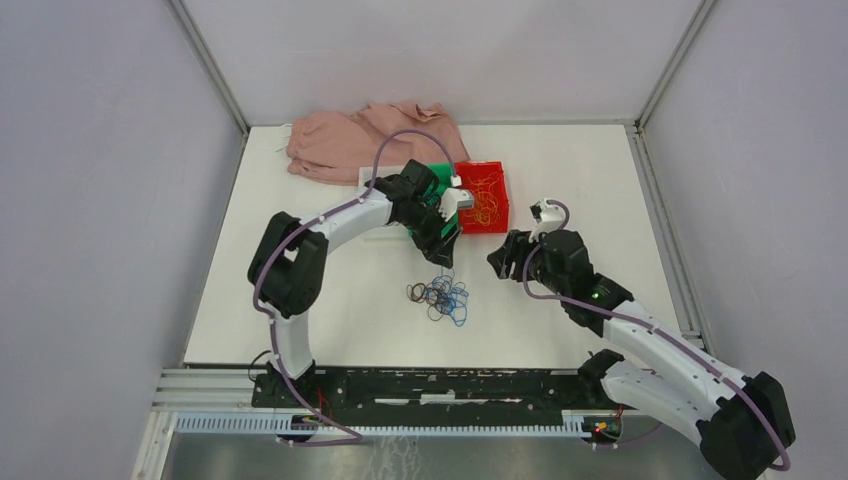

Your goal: Untangle the cables

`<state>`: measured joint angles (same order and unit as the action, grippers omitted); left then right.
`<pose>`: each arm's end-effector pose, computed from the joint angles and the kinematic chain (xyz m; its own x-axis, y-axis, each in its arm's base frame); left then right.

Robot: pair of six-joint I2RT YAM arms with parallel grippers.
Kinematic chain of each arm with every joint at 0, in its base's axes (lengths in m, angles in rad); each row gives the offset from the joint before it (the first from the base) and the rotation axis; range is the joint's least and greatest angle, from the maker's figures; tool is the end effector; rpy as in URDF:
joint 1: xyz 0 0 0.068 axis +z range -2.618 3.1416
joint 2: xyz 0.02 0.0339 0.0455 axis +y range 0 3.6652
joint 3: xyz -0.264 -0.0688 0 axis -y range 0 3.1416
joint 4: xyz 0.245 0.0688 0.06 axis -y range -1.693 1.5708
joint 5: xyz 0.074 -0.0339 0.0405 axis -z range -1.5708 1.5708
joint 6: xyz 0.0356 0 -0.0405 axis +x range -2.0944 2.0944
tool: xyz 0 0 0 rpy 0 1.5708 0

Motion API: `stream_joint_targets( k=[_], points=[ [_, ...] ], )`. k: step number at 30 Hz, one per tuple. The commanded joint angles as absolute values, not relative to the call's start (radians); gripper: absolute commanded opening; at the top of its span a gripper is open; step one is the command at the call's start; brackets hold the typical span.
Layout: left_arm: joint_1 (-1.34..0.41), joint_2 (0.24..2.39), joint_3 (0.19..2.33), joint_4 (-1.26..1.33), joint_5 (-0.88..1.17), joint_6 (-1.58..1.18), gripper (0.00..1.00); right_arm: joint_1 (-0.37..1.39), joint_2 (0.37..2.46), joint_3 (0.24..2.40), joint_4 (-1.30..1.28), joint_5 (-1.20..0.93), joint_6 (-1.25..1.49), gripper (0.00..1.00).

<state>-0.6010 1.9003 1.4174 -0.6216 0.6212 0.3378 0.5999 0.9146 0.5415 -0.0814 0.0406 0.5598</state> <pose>0.3153 -0.2413 0.2107 -0.4712 0.6498 -0.5965 0.8816 0.3258 -0.3415 0.1720 0.1159 0.2411 -0.5906 0.2388 -0.7708 -0.2601 0.8479 0.4620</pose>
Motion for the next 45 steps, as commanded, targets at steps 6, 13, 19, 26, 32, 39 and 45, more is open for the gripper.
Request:
stream_joint_targets(
  k=[6, 13, 19, 26, 32, 39, 45],
  points=[
    [-0.618, 1.999, 1.529, -0.693, 0.67, 0.489, 0.72, 0.598, 0.838, 0.575, -0.157, 0.107, 0.513, 0.62],
    [-0.629, 2.032, 1.521, -0.736, 0.681, 0.58, 0.67, 0.598, 0.811, 0.583, -0.173, 0.112, 0.515, 0.61],
    [-0.629, 2.031, 1.519, -0.777, 0.722, 0.632, 0.65, 0.598, 0.802, 0.594, -0.195, 0.122, 0.502, 0.6],
    [-0.636, 2.055, 1.535, -0.769, 0.743, 0.627, 0.41, 0.599, 0.795, 0.598, -0.199, 0.129, 0.509, 0.58],
    [-0.65, 2.038, 1.5, -0.709, 0.75, 0.594, 0.26, 0.598, 0.782, 0.605, -0.215, 0.133, 0.508, 0.55],
    [-0.653, 1.991, 1.531, -0.695, 0.721, 0.525, 0.03, 0.598, 0.757, 0.605, -0.223, 0.136, 0.509, 0.54],
    [-0.653, 1.823, 1.63, -0.821, 0.67, 0.477, 0.03, 0.599, 0.739, 0.613, -0.146, 0.065, 0.494, 0.66]
  ],
)
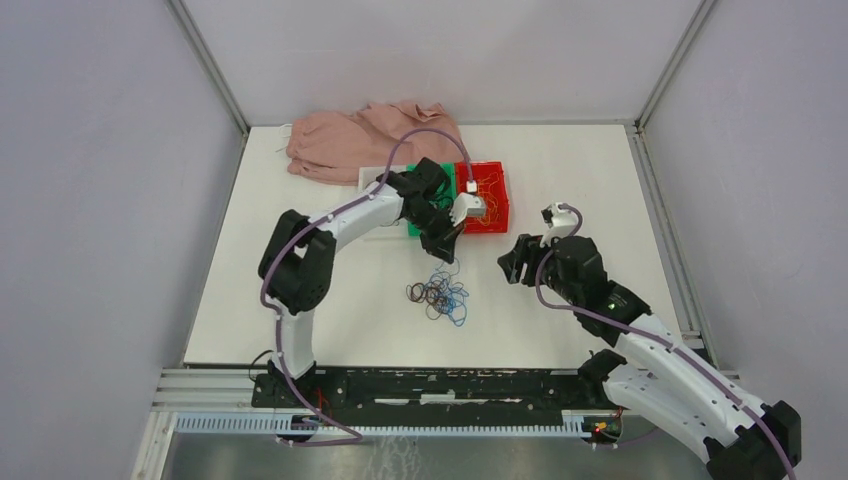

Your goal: Untangle the cables

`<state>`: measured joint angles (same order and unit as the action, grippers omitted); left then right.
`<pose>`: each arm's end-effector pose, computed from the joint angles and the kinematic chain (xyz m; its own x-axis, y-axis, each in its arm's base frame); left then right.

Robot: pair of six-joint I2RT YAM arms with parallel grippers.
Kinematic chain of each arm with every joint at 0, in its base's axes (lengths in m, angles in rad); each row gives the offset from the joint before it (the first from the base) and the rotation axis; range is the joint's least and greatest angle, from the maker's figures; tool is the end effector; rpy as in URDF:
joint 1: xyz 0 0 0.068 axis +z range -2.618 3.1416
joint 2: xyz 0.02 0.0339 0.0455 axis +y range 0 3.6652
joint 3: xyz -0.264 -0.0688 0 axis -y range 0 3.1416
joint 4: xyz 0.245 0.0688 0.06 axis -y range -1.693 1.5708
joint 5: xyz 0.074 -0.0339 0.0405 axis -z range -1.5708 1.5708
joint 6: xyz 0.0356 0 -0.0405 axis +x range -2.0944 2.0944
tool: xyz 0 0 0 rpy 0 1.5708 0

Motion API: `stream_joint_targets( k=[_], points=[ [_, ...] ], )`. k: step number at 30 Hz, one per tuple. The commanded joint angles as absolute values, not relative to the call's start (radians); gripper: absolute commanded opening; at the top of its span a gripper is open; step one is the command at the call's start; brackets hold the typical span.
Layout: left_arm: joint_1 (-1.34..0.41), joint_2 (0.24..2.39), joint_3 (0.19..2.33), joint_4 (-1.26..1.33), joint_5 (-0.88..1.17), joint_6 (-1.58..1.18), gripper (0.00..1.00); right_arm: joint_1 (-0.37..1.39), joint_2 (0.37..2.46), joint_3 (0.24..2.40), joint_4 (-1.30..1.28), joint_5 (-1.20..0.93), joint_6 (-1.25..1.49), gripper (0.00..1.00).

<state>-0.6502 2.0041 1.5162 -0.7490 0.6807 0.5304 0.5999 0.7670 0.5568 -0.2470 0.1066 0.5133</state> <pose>0.3118 -0.2652 0.1952 -0.3277 0.7431 -0.5835 0.9278 0.1366 -0.3471 0.1509 0.0986 0.2560 -0.5544 0.2124 -0.8047 -0.2414 0.8843 0.3997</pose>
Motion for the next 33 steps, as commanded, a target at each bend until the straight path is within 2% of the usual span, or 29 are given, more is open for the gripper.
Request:
stream_joint_targets(
  k=[1, 9, 17, 33],
  points=[
    [-0.653, 1.796, 1.646, -0.865, 0.669, 0.472, 0.03, 0.598, 0.736, 0.612, -0.121, 0.046, 0.494, 0.68],
    [-0.662, 1.611, 1.744, -0.954, 0.657, 0.348, 0.03, 0.605, 0.814, 0.655, 0.089, -0.12, 0.501, 0.71],
    [-0.689, 1.547, 1.812, -0.954, 0.643, 0.276, 0.03, 0.67, 0.873, 0.708, 0.22, -0.168, 0.496, 0.72],
    [-0.712, 1.559, 2.071, -1.104, 0.857, 0.365, 0.03, 0.721, 1.043, 0.803, 0.241, -0.087, 0.477, 0.64]
  ],
)
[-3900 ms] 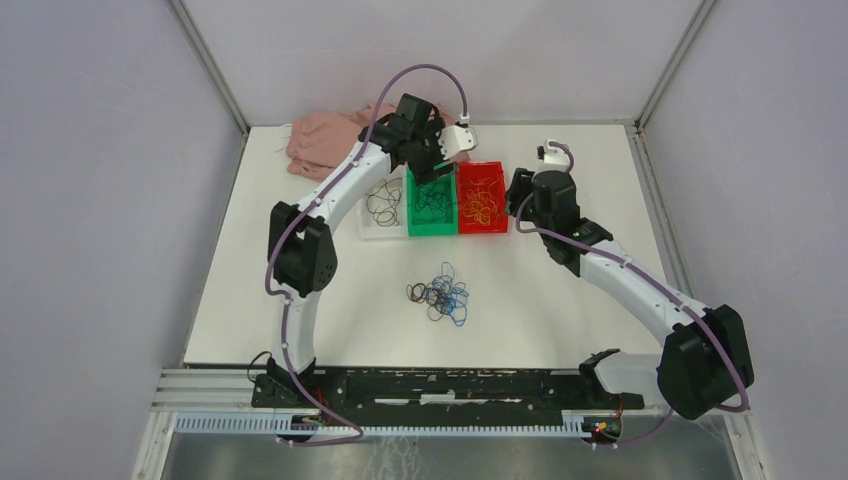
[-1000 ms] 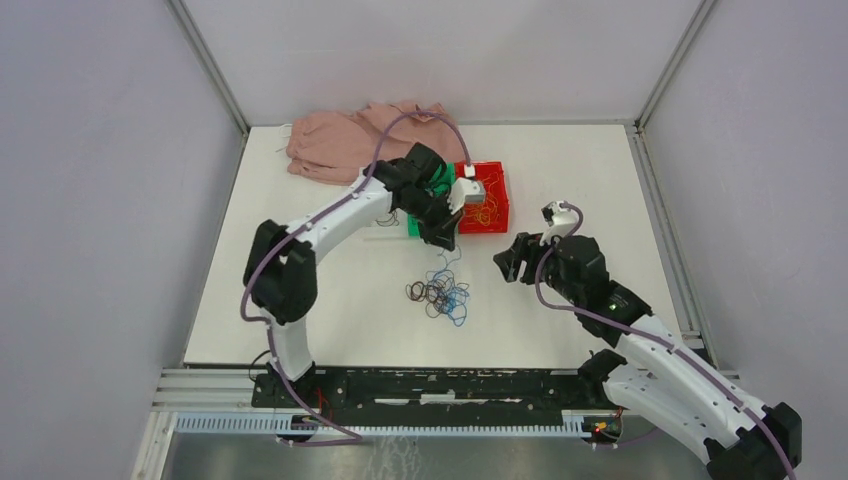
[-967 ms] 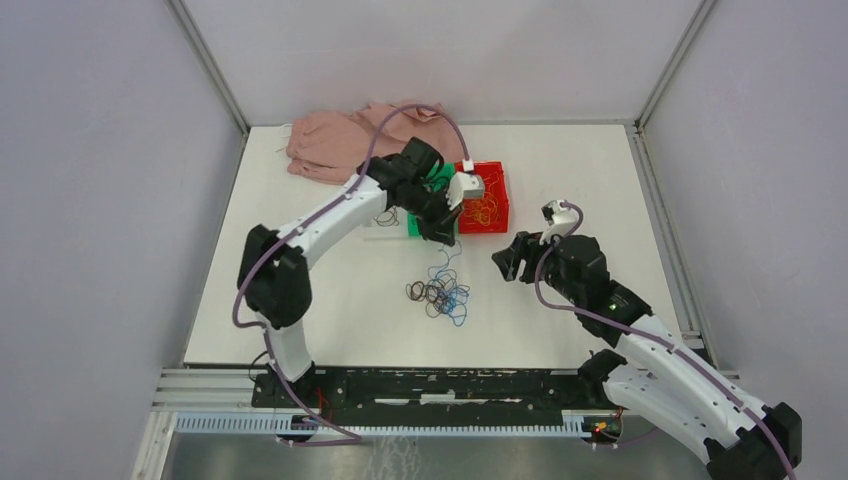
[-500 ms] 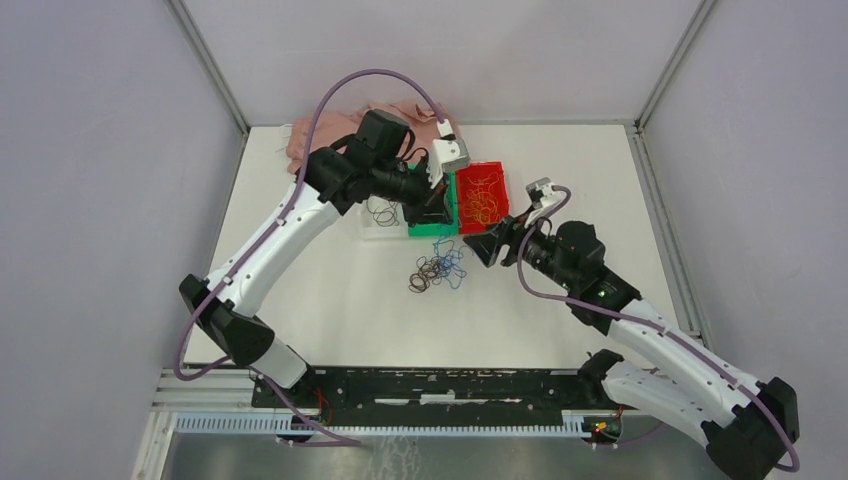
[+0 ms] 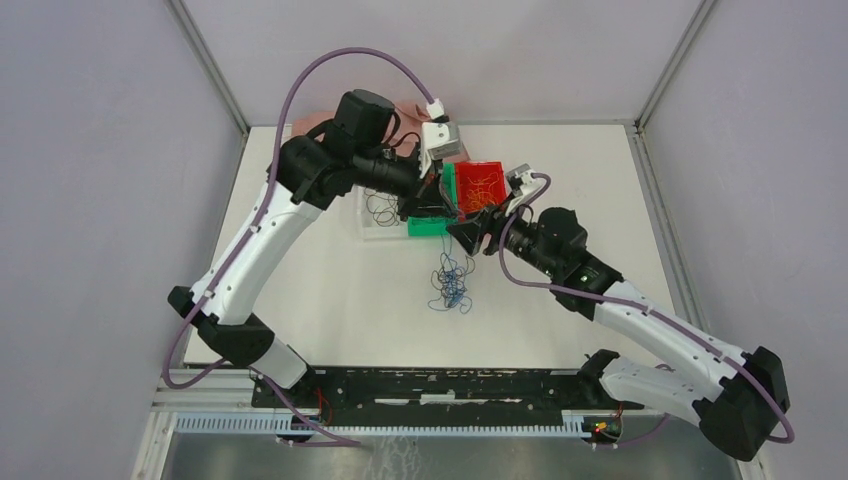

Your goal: Untangle the cables

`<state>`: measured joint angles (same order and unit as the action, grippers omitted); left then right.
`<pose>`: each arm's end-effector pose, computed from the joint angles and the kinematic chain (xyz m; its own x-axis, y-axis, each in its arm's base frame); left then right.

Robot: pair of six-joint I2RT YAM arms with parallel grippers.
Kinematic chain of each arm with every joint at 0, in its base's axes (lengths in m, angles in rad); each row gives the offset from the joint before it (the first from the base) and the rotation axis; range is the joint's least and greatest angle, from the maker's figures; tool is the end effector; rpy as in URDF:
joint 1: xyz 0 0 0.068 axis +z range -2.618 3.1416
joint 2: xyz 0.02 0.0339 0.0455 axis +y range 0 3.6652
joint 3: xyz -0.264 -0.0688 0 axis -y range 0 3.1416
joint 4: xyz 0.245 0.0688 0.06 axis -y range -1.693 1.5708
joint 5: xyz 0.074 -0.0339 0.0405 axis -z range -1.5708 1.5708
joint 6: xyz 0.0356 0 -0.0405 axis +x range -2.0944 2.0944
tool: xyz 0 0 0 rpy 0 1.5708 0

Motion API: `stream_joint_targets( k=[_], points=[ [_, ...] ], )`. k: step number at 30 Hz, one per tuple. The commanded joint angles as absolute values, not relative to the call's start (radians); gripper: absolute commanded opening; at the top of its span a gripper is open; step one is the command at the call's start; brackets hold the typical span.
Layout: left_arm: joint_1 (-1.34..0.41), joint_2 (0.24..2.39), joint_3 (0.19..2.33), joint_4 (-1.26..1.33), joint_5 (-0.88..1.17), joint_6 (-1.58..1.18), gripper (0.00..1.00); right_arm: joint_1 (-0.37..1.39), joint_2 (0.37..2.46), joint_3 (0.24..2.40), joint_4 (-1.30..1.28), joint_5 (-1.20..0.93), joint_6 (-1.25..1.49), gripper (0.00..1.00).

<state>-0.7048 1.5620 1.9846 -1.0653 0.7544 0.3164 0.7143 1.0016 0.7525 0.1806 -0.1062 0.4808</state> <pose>0.2101 -0.2107 0.4728 -0.1571 0.4312 -0.8885 0.9876 0.0691 -0.1410 0.1782 0.1595 0.3261 -0.3841 0.2757 -0.8812 -0.6245 0.6254 0.4678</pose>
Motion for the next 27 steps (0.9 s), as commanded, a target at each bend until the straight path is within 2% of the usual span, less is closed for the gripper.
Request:
stream_joint_targets(
  k=[1, 10, 27],
  points=[
    [-0.711, 1.559, 2.088, -1.108, 0.865, 0.377, 0.03, 0.721, 1.055, 0.802, 0.25, -0.088, 0.483, 0.64],
    [-0.712, 1.544, 2.225, -1.053, 0.882, 0.399, 0.03, 0.731, 1.133, 0.741, 0.298, -0.063, 0.514, 0.6],
    [-0.711, 1.475, 2.266, -0.7, 0.764, 0.317, 0.03, 0.818, 1.233, 0.557, 0.416, 0.058, 0.562, 0.58]
  ],
)
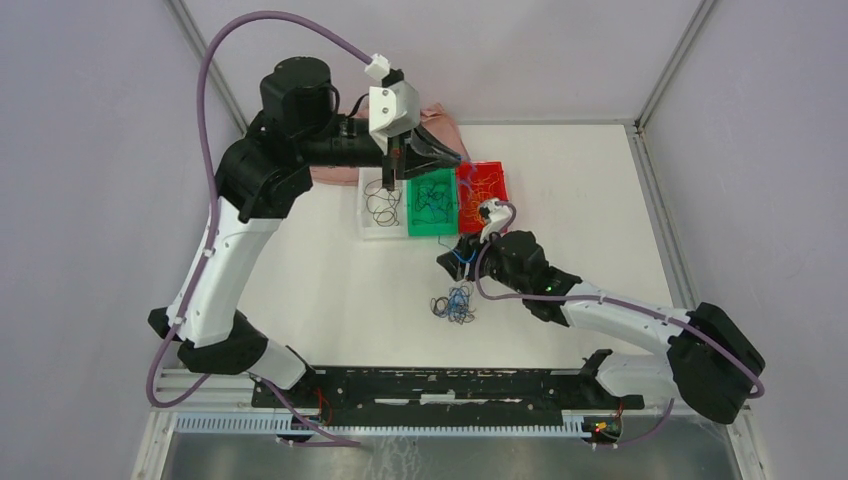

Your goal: Untangle the cables

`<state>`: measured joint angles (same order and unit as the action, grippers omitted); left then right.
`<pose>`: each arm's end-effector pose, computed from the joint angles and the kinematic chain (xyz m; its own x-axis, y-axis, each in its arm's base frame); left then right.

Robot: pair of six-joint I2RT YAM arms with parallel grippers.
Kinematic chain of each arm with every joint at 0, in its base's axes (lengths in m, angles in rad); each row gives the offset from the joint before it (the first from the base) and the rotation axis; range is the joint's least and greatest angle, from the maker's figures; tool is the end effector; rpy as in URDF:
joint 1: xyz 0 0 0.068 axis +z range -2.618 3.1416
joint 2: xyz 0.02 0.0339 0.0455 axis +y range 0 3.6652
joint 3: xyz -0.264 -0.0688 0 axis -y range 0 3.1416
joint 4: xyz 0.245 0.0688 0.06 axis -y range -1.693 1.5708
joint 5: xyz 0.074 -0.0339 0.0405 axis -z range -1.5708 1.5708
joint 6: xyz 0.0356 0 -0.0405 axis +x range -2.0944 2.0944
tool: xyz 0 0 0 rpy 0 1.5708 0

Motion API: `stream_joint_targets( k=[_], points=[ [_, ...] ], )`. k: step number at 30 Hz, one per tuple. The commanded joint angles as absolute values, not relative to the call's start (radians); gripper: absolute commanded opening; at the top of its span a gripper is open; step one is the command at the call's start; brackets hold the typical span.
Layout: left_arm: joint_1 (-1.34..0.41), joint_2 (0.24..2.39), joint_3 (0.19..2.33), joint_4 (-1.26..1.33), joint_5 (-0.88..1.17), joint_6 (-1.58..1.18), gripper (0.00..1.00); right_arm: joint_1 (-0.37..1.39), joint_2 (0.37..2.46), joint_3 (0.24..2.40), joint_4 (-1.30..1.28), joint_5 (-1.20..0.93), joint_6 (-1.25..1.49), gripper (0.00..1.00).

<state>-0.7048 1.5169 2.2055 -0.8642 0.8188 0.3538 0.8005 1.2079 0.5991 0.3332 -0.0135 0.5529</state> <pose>0.1764 -0.1841 0.5620 0.2183 0.1250 -0.9678 0.9751 0.0119 0.2215 0.1856 0.1920 0.2396 -0.5429 0.1946 -0.8170 -0.5189 0.6872 0.5085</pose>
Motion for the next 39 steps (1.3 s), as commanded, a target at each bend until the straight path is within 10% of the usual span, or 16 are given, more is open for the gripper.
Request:
stream_joint_targets(
  k=[1, 39],
  points=[
    [-0.712, 1.472, 2.274, -0.665, 0.738, 0.316, 0.03, 0.82, 1.241, 0.542, 0.423, 0.072, 0.564, 0.58],
    [-0.601, 1.576, 1.761, -0.388, 0.101, 0.431, 0.03, 0.818, 1.089, 0.844, -0.069, 0.406, 0.441, 0.65]
  ],
)
